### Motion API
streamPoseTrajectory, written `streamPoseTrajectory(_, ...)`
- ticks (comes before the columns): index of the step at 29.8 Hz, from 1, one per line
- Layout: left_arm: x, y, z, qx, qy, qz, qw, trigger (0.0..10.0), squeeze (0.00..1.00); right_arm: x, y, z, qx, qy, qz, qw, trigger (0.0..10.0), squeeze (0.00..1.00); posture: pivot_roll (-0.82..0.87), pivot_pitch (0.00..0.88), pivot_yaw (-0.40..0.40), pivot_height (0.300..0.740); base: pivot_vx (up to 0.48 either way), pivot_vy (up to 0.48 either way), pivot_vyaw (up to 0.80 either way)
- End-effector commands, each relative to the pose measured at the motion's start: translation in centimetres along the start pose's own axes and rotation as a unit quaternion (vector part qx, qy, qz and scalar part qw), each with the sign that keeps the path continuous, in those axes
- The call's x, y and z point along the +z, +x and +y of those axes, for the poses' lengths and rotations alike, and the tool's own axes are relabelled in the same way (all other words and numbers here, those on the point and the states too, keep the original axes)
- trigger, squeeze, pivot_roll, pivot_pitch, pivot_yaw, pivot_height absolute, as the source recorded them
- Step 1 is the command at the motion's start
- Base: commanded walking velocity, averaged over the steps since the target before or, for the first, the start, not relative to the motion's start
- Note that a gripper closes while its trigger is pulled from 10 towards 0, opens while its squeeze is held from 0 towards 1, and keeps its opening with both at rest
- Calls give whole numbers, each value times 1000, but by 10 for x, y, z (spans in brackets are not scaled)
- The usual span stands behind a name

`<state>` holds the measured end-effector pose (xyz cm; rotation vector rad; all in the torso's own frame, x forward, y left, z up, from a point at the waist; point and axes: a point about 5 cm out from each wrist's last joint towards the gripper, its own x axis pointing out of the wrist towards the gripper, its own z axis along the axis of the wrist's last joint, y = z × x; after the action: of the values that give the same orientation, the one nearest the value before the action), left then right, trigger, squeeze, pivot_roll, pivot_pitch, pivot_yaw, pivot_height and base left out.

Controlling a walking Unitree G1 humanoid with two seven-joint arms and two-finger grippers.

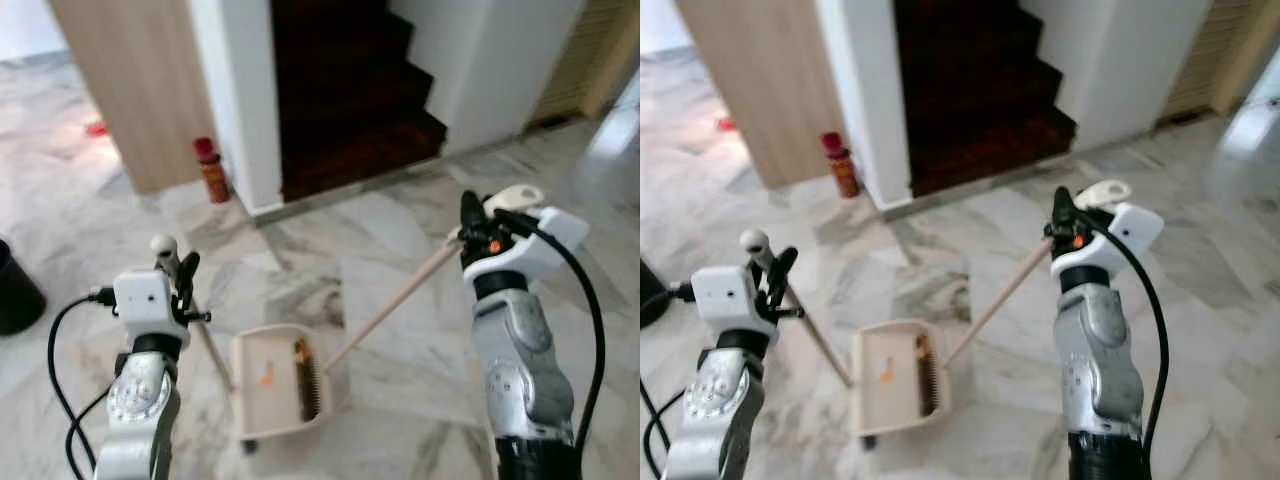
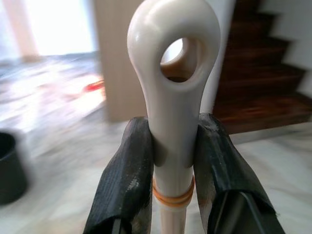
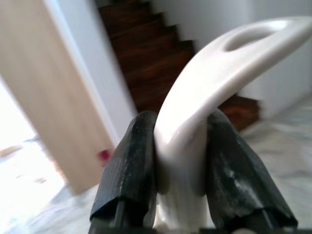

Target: Sweep floor

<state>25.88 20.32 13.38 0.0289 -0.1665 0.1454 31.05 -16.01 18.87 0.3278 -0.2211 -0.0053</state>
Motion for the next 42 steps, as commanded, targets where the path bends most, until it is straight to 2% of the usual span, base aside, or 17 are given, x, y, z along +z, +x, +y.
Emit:
streamPoseTrajectory(1,14,5,-3,-4,3,-34,999,10000,0,6,0,7,16,29,-15,999,10000,0,-16,53,2,740,0,368,0)
streamPoseTrajectory(6,14,5,-3,-5,4,-34,999,10000,0,6,0,6,17,28,-15,999,10000,0,-18,61,5,740,0,371,0)
streamPoseTrajectory(14,14,5,-3,-6,4,-35,999,10000,0,6,0,9,22,27,-15,999,10000,0,-15,55,7,740,0,370,733)
streamPoseTrajectory(36,14,4,-3,-5,5,-34,999,10000,0,4,-1,13,35,42,-10,998,10000,0,-13,53,6,740,0,371,0)
streamPoseTrajectory(42,15,4,-2,-3,13,-39,999,10000,0,5,-1,17,45,34,-12,998,10000,0,-9,54,8,740,0,84,713)
